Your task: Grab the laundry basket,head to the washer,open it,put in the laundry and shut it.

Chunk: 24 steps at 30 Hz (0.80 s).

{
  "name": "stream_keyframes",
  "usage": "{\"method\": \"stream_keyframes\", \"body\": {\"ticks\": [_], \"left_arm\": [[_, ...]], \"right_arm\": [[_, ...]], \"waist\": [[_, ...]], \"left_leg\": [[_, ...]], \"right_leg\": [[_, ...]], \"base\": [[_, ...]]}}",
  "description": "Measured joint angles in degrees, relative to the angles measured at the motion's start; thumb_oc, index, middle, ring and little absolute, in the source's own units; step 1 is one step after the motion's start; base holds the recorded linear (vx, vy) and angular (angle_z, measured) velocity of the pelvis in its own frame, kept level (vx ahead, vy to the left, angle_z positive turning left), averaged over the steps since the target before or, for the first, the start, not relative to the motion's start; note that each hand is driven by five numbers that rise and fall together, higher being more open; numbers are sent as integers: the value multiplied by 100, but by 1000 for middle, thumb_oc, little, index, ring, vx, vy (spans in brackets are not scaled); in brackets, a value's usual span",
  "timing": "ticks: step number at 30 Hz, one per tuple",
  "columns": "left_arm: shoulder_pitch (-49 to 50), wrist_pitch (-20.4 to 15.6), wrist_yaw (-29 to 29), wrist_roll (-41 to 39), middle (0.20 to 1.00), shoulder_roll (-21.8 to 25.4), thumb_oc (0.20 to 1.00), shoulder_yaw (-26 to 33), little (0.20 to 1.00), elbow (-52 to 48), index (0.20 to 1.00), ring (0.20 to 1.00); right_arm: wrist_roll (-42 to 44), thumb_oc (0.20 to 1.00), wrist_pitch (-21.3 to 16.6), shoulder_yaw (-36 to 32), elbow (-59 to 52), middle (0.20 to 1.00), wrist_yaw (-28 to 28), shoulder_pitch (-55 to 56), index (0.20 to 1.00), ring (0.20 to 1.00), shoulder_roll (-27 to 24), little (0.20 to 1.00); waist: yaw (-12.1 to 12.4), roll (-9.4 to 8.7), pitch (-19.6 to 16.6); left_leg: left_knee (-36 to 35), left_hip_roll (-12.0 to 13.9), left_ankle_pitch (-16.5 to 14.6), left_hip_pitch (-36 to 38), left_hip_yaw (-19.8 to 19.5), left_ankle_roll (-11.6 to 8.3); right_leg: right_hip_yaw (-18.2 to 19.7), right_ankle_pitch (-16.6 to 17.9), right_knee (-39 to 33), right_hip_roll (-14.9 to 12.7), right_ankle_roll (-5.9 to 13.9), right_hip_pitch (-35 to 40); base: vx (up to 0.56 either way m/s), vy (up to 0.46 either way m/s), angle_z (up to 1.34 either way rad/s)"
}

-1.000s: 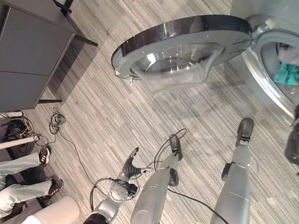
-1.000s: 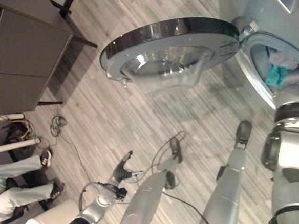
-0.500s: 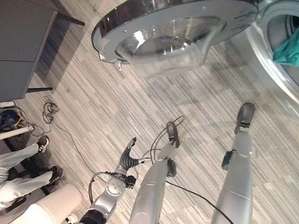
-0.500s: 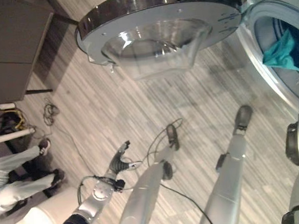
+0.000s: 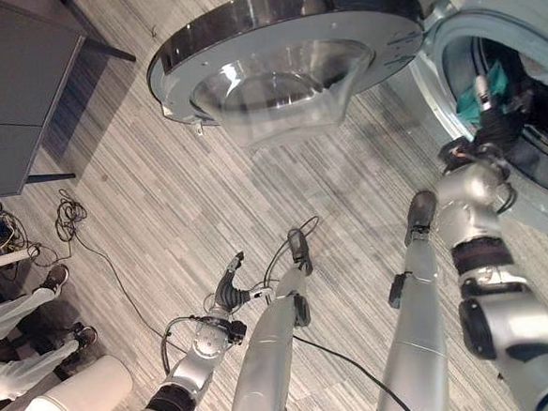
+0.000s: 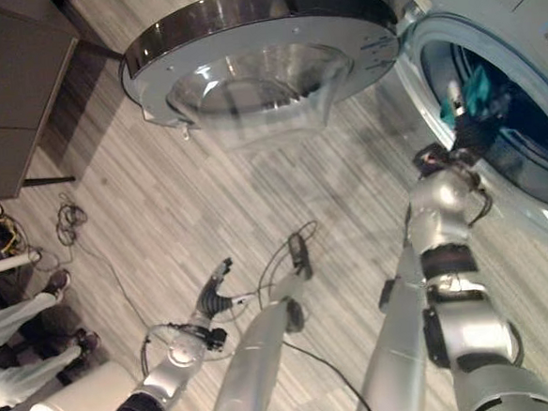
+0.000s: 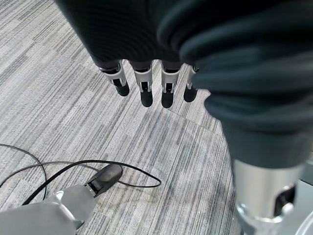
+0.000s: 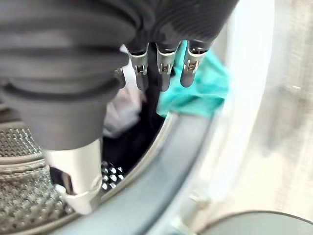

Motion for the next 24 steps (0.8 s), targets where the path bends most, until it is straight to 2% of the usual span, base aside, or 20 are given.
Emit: {"method": "stream_keyframes", "body": {"ticks": [2, 4, 8, 11, 12, 16, 18, 20, 23, 24], "left_arm": [[-21, 8, 15, 9, 1000, -13, 1000, 94, 1000, 3, 1000, 1000], [-24, 3, 22, 79, 1000, -12, 1000, 139, 1000, -11, 1000, 1000], [-40, 31, 108, 252, 1000, -86, 1000, 247, 1000, 142, 1000, 1000], [-28, 78, 184, 291, 1000, -118, 1000, 385, 1000, 370, 1000, 1000], [-28, 77, 217, 300, 1000, -124, 1000, 424, 1000, 555, 1000, 1000], [34, 128, 225, 406, 1000, -125, 1000, 594, 1000, 1094, 1000, 1000], [234, 156, 260, 457, 1000, -69, 1000, 683, 1000, 1428, 1000, 1000], [342, 240, 256, 460, 1000, -90, 1000, 794, 1000, 1600, 1000, 1000], [677, 247, 251, 503, 1000, 7, 1000, 853, 1000, 1658, 1000, 1000], [711, 279, 224, 519, 1000, 21, 1000, 883, 1000, 1658, 1000, 1000]], "right_arm": [[-356, 1000, -25, 339, -376, 1000, 23, 512, 1000, 1000, 388, 1000], [-677, 1000, -16, 638, -590, 1000, 66, 964, 1000, 1000, 550, 1000], [-1044, 1000, 238, 1193, -464, 1000, 430, 1986, 1000, 1000, 840, 1000], [-1292, 1000, 584, 1629, -197, 1000, 661, 2603, 1000, 1000, 904, 1000], [-1377, 1000, 665, 1652, 70, 1000, 806, 2843, 1000, 1000, 947, 1000], [-1638, 1000, 979, 1758, 970, 1000, 1046, 3010, 1000, 1000, 893, 1000], [-2094, 1000, 1145, 1859, 1378, 1000, 1165, 3247, 1000, 1000, 805, 1000], [-2444, 1000, 1348, 1815, 1646, 1000, 1256, 3415, 1000, 1000, 794, 1000], [-2754, 1000, 1415, 1577, 1827, 1000, 1376, 3800, 1000, 1000, 768, 1000], [-2852, 1000, 1463, 1400, 1833, 1000, 1411, 3907, 1000, 1000, 771, 1000]], "waist": [[-114, -95, 66], [-206, -160, 111], [-342, -342, 158], [-409, -570, 142], [-420, -696, 136], [-464, -1005, -7], [-418, -1250, -432], [-380, -1348, -558], [-375, -1466, -1146], [-377, -1466, -1208]], "left_leg": [[-7, 14, 0, 84, 1, -1], [42, 23, -20, 130, -16, -4], [264, 99, -138, 272, -107, -37], [375, 142, -199, 445, -128, -38], [447, 171, -275, 625, -136, -46], [483, 219, -416, 1204, -159, -40], [487, 247, -505, 1491, -130, -33], [495, 240, -604, 1957, -121, 12], [487, 191, -748, 2296, -110, 35], [466, 154, -770, 2446, -117, 63]], "right_leg": [[-11, -3, 1, 15, -5, 81], [-39, -4, 1, 14, -10, 169], [-140, -81, 4, 22, -17, 473], [-170, -81, -52, 54, -16, 752], [-186, -75, -132, 81, -8, 1007], [-296, -67, -356, 113, 7, 1727], [-305, -94, -593, 127, 39, 2110], [-327, -93, -715, 142, 39, 2648], [-335, -107, -846, 97, 57, 3026], [-406, -107, -918, 65, 57, 3245]], "base": [[-47, 39, 1], [-34, 28, 2], [-35, 24, 5], [6, 40, 1], [40, 46, -5], [58, 42, -3], [121, 113, -9], [99, 114, -5], [85, 128, -1], [99, 199, 14]]}}
